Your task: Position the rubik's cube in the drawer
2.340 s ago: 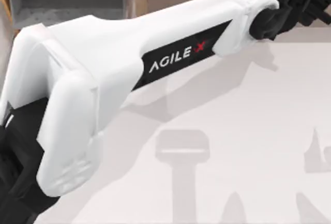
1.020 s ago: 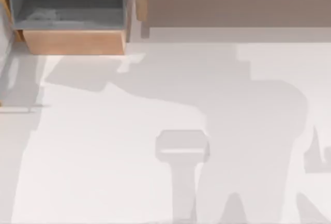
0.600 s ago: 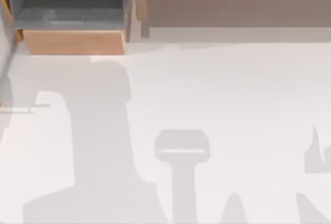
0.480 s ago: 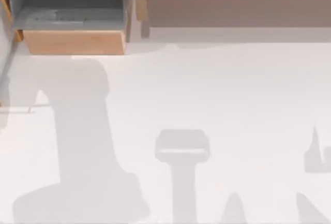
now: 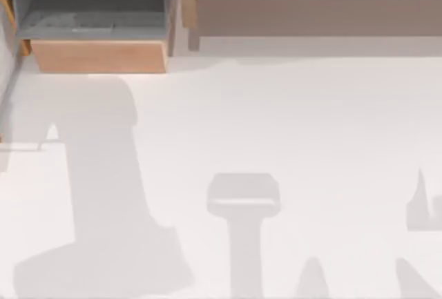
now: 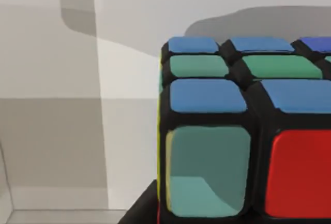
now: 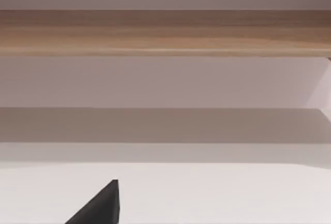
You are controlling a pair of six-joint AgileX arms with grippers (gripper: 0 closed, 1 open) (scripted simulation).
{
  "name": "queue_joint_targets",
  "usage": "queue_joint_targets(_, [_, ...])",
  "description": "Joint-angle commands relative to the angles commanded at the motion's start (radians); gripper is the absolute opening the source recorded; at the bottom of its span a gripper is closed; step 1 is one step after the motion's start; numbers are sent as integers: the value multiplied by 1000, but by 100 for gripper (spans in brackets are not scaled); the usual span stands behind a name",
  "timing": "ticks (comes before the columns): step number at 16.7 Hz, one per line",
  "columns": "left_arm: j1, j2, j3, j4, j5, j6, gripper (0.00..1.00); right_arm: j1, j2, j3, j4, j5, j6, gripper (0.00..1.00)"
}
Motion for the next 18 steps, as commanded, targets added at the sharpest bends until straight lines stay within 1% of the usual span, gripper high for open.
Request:
queue_joint_targets(12, [0,0,0,0,0,0,98,0,0,0,0,0,0,100])
queue_joint_targets(13, [0,0,0,0,0,0,100,0,0,0,0,0,0,100])
queue_joint_targets(18, [0,0,0,0,0,0,100,0,0,0,0,0,0,100])
